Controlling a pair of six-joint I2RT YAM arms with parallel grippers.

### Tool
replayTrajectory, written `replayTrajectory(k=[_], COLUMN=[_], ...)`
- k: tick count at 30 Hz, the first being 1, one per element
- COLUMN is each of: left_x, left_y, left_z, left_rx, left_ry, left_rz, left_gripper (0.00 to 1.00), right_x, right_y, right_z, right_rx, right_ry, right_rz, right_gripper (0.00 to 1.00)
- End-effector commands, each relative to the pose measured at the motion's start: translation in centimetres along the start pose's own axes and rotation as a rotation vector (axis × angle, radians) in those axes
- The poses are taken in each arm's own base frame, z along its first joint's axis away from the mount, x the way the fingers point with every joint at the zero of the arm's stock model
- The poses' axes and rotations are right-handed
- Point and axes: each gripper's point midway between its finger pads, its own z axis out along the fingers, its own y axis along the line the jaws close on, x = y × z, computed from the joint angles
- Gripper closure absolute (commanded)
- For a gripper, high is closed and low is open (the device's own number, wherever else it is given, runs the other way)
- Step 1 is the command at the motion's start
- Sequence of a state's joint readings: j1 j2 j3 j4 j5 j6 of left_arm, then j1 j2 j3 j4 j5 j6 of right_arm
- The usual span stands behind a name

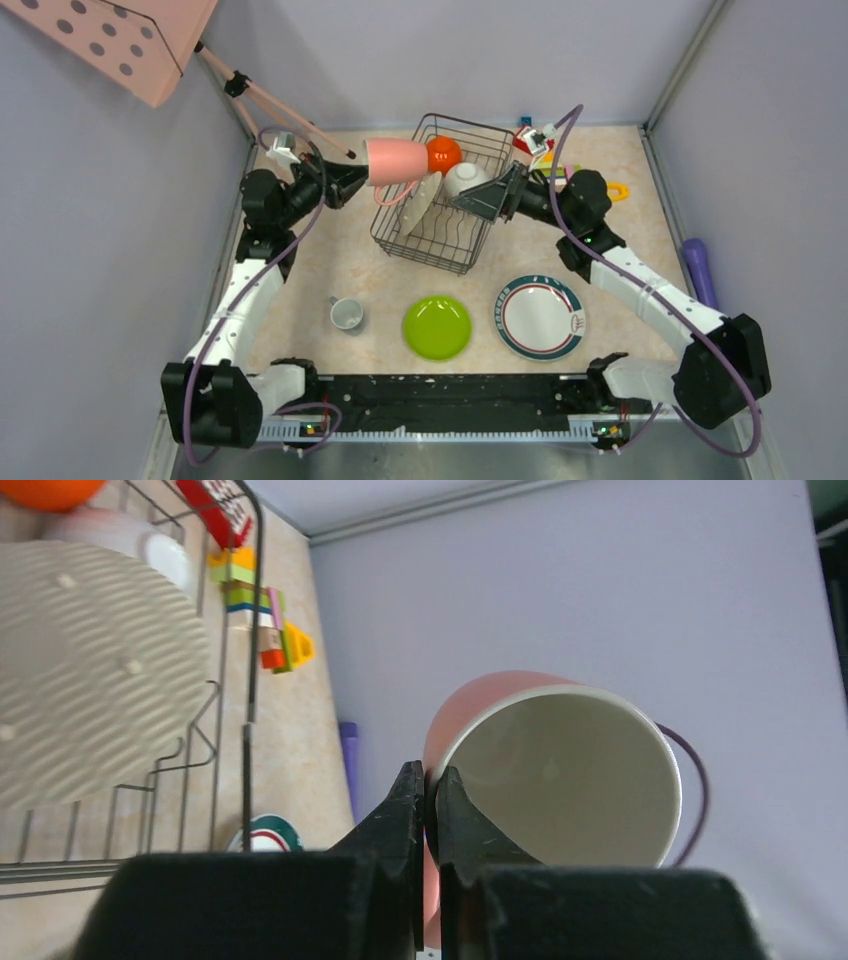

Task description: Load the mixed dishes into the dish rack

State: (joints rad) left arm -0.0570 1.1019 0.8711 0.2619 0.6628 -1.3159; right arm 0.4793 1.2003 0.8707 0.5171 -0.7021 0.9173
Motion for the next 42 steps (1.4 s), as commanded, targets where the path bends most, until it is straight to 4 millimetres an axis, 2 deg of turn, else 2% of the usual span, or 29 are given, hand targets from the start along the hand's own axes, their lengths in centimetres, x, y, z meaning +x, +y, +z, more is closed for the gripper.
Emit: replayTrajectory(k=[1, 4, 9, 15, 21, 24, 27, 29, 32, 34, 35, 38, 42], left_x=[1.7, 2.5, 3.2, 3.8, 4.3, 4.8, 5.2, 5.3, 5.2, 5.0, 5.0, 4.2, 2.8], left_y=[-6.4, -6.5, -6.0, -6.0, -5.9, -5.7, -5.5, -5.1, -4.8, -4.4, -3.9, -2.6, -0.8], left_z=[-0.6, -0.2, 0.4, 0.7, 1.2, 1.5, 1.6, 1.6, 1.6, 1.8, 1.9, 2.1, 2.0], left_rx=[0.246, 0.250, 0.237, 0.239, 0.247, 0.254, 0.248, 0.232, 0.219, 0.204, 0.184, 0.119, 0.013], left_ry=[0.122, 0.166, 0.196, 0.220, 0.242, 0.266, 0.280, 0.284, 0.269, 0.252, 0.243, 0.193, 0.120], left_rz=[0.004, -0.011, -0.034, -0.049, -0.056, -0.065, -0.057, -0.043, -0.029, -0.010, -0.004, 0.046, 0.118], left_gripper=[1.00, 1.00, 1.00, 1.00, 1.00, 1.00, 1.00, 1.00, 1.00, 1.00, 0.96, 0.73, 0.42], right_x=[-1.3, -1.3, -2.5, -3.4, -2.5, -2.5, -2.7, -2.8, -2.8, -2.9, -3.0, -3.3, -3.9], right_y=[1.8, 2.4, 3.9, 4.2, 3.8, 3.6, 3.6, 3.6, 3.4, 3.2, 3.1, 2.1, -1.0], right_z=[1.6, 2.5, 3.1, 4.1, 6.1, 6.5, 6.7, 6.8, 6.9, 6.9, 6.9, 6.8, 6.1], right_rx=[-0.081, -0.119, -0.207, -0.222, -0.208, -0.214, -0.214, -0.216, -0.211, -0.200, -0.189, -0.119, 0.091], right_ry=[-0.028, -0.027, -0.068, -0.076, -0.035, -0.044, -0.049, -0.046, -0.053, -0.065, -0.072, -0.098, -0.137], right_rz=[-0.013, -0.015, -0.019, -0.020, 0.006, 0.024, 0.027, 0.026, 0.032, 0.041, 0.047, 0.063, 0.049], right_gripper=[0.01, 0.01, 0.01, 0.01, 0.01, 0.07, 0.15, 0.29, 0.42, 0.72, 0.86, 1.00, 1.00])
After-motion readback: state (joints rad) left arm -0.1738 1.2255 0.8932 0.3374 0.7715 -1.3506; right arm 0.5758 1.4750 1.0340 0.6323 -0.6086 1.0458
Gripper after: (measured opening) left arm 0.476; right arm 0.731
